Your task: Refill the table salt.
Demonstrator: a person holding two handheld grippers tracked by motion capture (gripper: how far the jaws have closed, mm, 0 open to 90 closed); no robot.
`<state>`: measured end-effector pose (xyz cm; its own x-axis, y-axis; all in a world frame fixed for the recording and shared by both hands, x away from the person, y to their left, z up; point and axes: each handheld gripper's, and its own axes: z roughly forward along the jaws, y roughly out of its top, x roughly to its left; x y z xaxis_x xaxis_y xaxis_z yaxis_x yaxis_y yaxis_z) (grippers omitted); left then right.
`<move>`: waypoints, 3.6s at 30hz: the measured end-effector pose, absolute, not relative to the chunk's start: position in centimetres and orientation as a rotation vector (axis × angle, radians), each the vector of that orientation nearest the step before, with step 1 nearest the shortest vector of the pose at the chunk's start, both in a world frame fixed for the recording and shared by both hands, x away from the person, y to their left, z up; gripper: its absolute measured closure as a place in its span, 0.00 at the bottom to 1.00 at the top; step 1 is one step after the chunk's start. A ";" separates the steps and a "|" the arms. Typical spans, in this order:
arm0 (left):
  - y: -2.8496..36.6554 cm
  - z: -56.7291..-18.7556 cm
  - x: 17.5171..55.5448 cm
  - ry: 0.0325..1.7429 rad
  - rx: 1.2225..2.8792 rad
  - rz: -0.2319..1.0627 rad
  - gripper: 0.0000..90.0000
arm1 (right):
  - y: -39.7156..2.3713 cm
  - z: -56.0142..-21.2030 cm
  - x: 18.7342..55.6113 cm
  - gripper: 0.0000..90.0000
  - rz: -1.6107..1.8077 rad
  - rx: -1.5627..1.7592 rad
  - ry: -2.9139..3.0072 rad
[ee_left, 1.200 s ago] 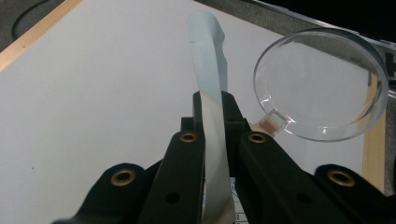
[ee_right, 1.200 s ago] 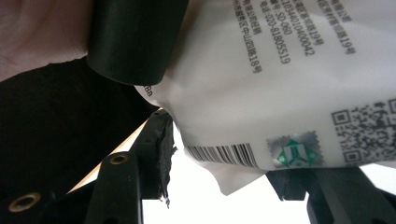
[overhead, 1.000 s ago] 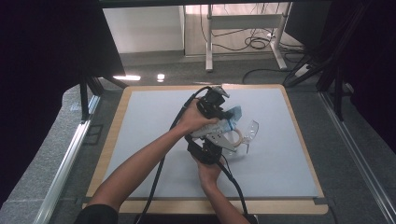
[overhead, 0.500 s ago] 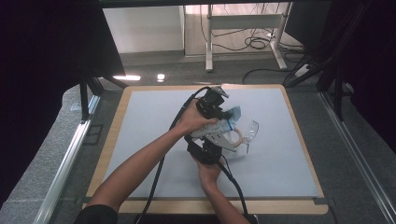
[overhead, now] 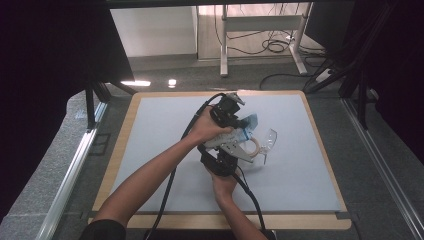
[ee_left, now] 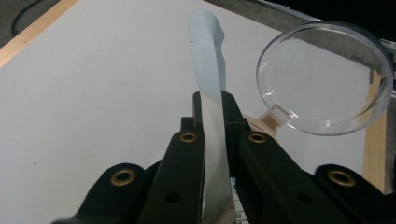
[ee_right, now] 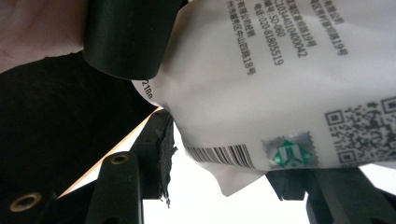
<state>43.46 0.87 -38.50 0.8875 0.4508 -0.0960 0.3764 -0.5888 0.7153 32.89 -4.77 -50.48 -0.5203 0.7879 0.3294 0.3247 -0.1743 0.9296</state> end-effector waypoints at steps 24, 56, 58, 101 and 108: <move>0.7 -38.2 43.6 0.584 2.279 0.117 1.00 | -4.6 -50.1 32.8 0.53 1.762 1.290 1.691; 0.9 -37.6 43.2 0.588 2.283 0.143 0.99 | -4.6 -50.0 32.9 0.55 1.803 1.274 1.681; 0.9 -37.6 43.1 0.589 2.273 0.145 0.99 | -4.6 -50.1 32.9 0.55 1.805 1.269 1.680; 0.0 -38.0 43.0 0.623 2.307 0.195 0.99 | -5.7 -50.1 33.3 0.61 1.902 1.308 1.706; -0.1 -38.2 43.1 0.622 2.311 0.187 0.99 | -5.8 -50.2 33.4 0.61 1.905 1.313 1.710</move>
<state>43.12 -0.09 -38.17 0.8729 0.4859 -0.0444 0.3806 -0.6210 0.6852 33.39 -5.83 -50.18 -0.5560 0.7061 0.4385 0.3601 -0.2709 0.8927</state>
